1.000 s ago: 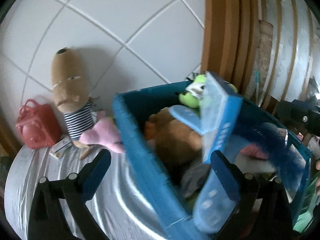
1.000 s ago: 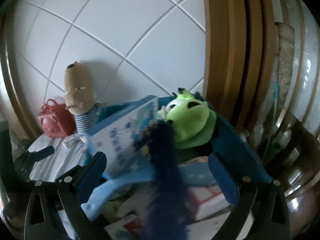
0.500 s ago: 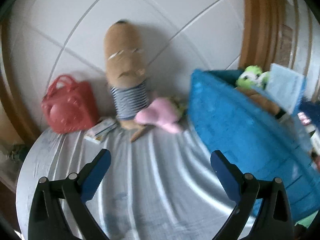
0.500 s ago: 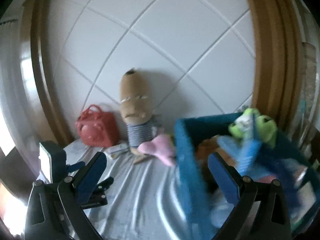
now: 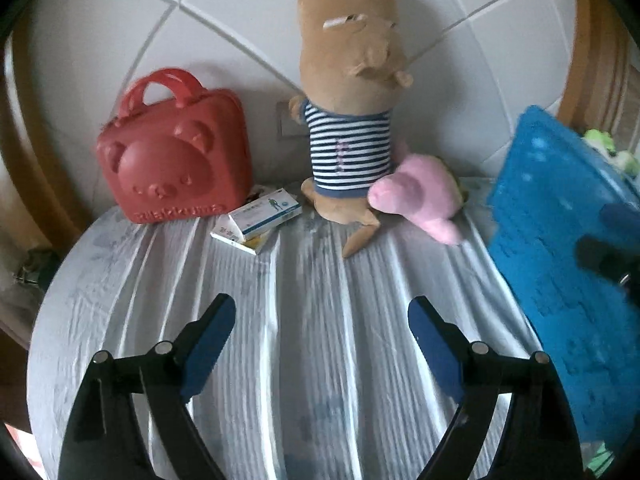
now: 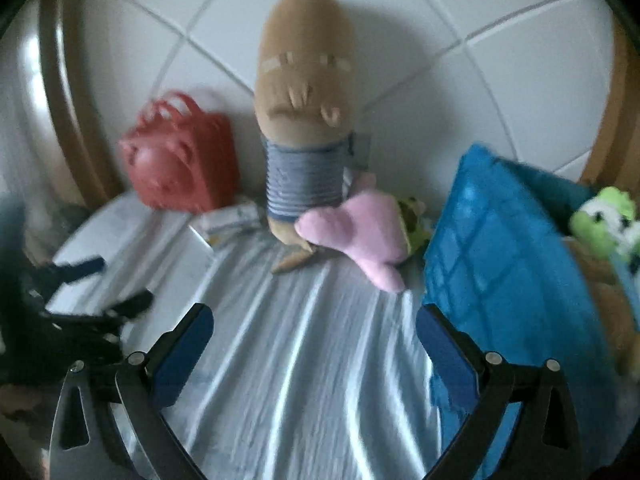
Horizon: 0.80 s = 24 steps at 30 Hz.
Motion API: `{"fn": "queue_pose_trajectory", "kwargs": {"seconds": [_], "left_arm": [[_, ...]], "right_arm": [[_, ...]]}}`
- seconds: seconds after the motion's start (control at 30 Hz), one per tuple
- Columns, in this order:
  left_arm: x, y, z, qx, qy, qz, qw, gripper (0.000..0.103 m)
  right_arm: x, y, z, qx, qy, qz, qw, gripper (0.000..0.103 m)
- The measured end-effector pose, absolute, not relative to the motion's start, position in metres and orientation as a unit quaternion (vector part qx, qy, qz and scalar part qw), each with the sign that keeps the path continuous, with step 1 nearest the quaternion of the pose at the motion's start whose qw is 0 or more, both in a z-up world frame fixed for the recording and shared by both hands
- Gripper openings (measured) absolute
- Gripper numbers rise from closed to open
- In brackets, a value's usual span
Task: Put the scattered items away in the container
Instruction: 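Move both tools back over the bed toward the pink-green plush, then grasp the pink-green plush with both tools from either side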
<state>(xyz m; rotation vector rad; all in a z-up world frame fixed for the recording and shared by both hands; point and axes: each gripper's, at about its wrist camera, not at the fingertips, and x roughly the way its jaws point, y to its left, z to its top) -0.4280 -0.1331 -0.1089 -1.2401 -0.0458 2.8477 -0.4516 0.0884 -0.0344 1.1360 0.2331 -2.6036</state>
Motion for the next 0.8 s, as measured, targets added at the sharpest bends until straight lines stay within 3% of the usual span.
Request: {"fn": "queue_pose_trajectory", "kwargs": {"seconds": [0.03, 0.1, 0.17, 0.37, 0.73, 0.77, 0.8], "left_arm": [[-0.439, -0.132, -0.115, -0.4, -0.018, 0.916, 0.017, 0.083], [-0.463, -0.13, -0.129, -0.404, -0.023, 0.914, 0.018, 0.083], [-0.481, -0.127, -0.142, -0.405, -0.024, 0.914, 0.017, 0.083], [-0.546, -0.112, -0.185, -0.419, -0.026, 0.907, 0.034, 0.083], [-0.641, -0.06, -0.234, -0.429, -0.01, 0.9, 0.079, 0.083], [-0.641, -0.06, -0.237, -0.43, -0.008, 0.9, 0.075, 0.083], [-0.64, -0.062, -0.239, -0.43, -0.009, 0.9, 0.073, 0.083]], "right_arm": [[-0.465, 0.087, -0.048, 0.4, 0.086, -0.901, 0.144, 0.101], [-0.491, 0.086, -0.076, 0.411, 0.097, -0.895, 0.143, 0.093], [-0.52, 0.086, -0.107, 0.424, 0.104, -0.889, 0.136, 0.092], [-0.595, 0.094, -0.189, 0.436, 0.129, -0.886, 0.094, 0.091], [-0.66, 0.098, -0.269, 0.406, 0.208, -0.889, 0.028, 0.091], [-0.668, 0.106, -0.272, 0.413, 0.187, -0.891, 0.032, 0.081], [-0.677, 0.115, -0.275, 0.419, 0.163, -0.893, 0.038, 0.058]]}}
